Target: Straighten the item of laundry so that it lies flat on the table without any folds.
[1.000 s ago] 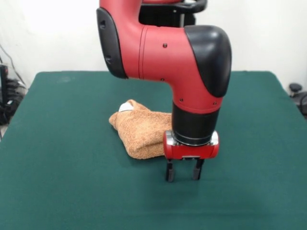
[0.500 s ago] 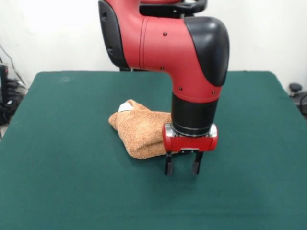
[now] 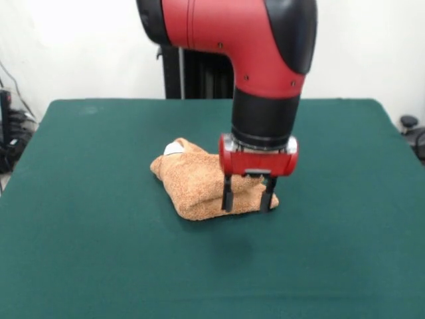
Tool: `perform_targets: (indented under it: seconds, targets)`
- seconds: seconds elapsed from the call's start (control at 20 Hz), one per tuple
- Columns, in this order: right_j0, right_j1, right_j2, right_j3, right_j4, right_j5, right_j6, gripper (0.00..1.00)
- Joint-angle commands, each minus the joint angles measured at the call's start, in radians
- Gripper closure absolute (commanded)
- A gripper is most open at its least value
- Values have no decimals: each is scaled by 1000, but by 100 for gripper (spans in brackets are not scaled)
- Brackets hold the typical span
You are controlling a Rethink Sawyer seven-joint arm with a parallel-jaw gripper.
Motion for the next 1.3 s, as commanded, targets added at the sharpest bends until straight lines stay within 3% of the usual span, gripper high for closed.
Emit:
perform_targets:
  seconds: [0.05,0.8,1.3]
  targets:
    - [54,-95,15,144,25,129,189,0]
    - [43,16,37,133,13,-39,215,0]
    - [23,-4,38,195,1,-58,202,0]
